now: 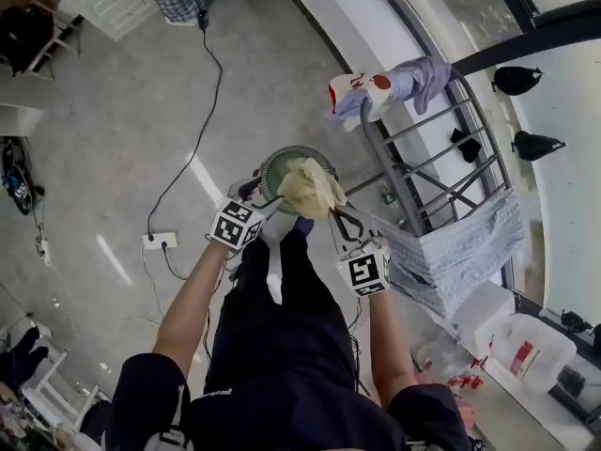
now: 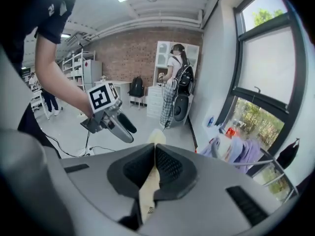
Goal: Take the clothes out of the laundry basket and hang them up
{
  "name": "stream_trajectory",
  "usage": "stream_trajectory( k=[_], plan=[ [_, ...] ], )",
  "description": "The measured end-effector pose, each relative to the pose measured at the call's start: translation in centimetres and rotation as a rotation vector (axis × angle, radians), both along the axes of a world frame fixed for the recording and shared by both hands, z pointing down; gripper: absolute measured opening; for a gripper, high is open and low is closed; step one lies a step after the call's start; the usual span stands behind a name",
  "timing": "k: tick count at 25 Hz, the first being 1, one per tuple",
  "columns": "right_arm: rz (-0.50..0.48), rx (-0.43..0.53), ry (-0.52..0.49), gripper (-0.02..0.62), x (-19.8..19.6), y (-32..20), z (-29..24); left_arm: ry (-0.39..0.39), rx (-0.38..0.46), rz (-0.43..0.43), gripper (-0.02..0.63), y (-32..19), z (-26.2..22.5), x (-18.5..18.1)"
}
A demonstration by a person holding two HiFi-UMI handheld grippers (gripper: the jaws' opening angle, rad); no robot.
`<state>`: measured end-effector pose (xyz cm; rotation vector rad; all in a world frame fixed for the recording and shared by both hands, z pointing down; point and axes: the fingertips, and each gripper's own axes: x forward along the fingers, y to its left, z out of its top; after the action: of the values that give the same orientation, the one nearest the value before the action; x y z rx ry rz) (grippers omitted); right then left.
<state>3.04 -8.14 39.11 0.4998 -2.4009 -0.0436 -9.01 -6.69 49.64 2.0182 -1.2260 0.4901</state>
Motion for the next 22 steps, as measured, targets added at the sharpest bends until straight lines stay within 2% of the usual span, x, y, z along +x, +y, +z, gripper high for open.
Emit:
stream_trajectory(
  k=[5, 9, 12, 17, 20, 21, 22],
  plan=[
    [-0.044, 0.097, -0.089, 0.008, 1.1, 1.8, -10.1, -0.004, 0.083, 0.052, 0.288, -1.2, -5.7, 1.6],
    [-0.077, 0.186, -0.076, 0.008, 1.5, 3.6, -15.5, 0.004, 0.169, 0.134, 0.288, -2.8, -9.8, 3.7],
    [-0.096, 0.213, -0.102, 0.008, 1.5, 5.5, -18.3, 0.015, 0.208, 0.235, 0.288, -2.9, -11.8, 6.4],
    [-0.12, 0.245, -0.126, 0.008, 1.6, 7.7, -21.7, 0.087, 0.226, 0.482, 0.288, -1.8, -13.3, 11.6],
    [-0.117, 0.256, -0.129, 0.008, 1.9, 8.8, -22.5, 0.15, 0.222, 0.538, 0.288, -0.9, -13.5, 13.2],
    [-0.11, 0.253, -0.134, 0.008, 2.0, 9.0, -22.5, 0.156, 0.218, 0.536, 0.28, -0.7, -13.4, 13.5],
    [-0.1, 0.25, -0.14, 0.008, 2.2, 9.2, -22.6, 0.156, 0.214, 0.528, 0.184, -0.6, -13.3, 13.6]
  ],
)
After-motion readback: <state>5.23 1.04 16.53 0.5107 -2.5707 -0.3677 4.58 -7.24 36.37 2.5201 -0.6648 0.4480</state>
